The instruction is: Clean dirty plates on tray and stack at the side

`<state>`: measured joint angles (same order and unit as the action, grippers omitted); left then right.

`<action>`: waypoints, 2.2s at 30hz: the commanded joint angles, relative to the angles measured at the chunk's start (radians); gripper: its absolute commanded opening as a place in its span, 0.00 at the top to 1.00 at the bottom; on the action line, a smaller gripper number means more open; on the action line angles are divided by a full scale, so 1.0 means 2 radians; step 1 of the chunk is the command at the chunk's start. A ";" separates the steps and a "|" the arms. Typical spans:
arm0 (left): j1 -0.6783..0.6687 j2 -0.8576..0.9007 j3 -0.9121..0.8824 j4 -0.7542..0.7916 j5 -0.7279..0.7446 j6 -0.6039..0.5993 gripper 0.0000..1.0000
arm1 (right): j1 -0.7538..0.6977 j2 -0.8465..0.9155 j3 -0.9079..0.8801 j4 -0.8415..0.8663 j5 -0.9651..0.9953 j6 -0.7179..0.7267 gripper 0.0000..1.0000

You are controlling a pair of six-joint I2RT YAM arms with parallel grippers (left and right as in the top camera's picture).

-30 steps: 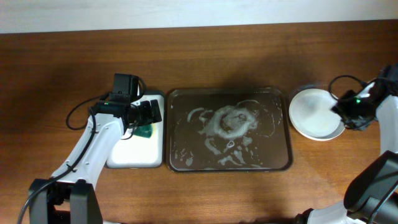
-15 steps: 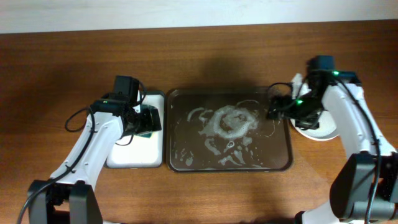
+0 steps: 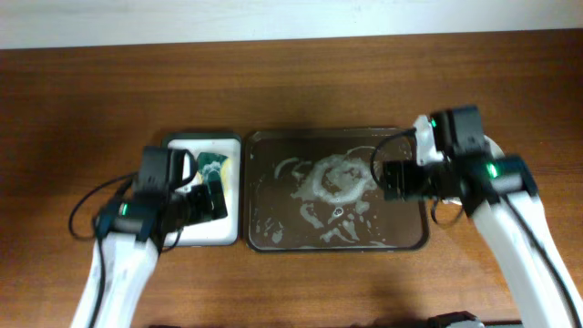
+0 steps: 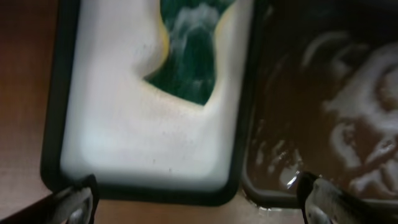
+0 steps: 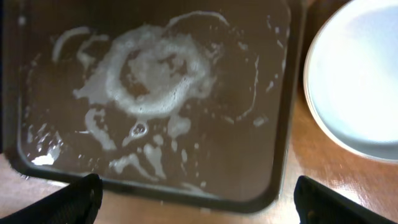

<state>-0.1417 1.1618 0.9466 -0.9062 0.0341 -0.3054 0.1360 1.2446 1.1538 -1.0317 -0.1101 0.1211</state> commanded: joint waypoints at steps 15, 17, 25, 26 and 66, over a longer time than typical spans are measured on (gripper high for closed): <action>0.003 -0.301 -0.153 0.080 -0.011 0.002 0.01 | 0.008 -0.239 -0.095 0.017 0.022 0.011 0.01; 0.003 -0.301 -0.153 0.080 -0.011 0.002 0.01 | 0.008 -0.234 -0.095 0.017 0.022 0.011 0.01; 0.003 -0.301 -0.153 0.080 -0.011 0.002 0.01 | 0.008 -0.213 -0.097 0.014 0.028 0.000 0.01; 0.003 -0.301 -0.153 0.080 -0.011 0.002 0.01 | 0.007 -0.216 -0.097 0.012 0.042 -0.017 0.01; 0.003 -0.301 -0.153 0.080 -0.011 0.002 0.01 | -0.010 -0.620 -0.574 0.478 0.031 -0.031 0.01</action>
<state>-0.1413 0.5629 0.6468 -0.7479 0.0189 -0.3058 0.1238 0.0116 0.0105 -0.0719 -0.0269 0.0666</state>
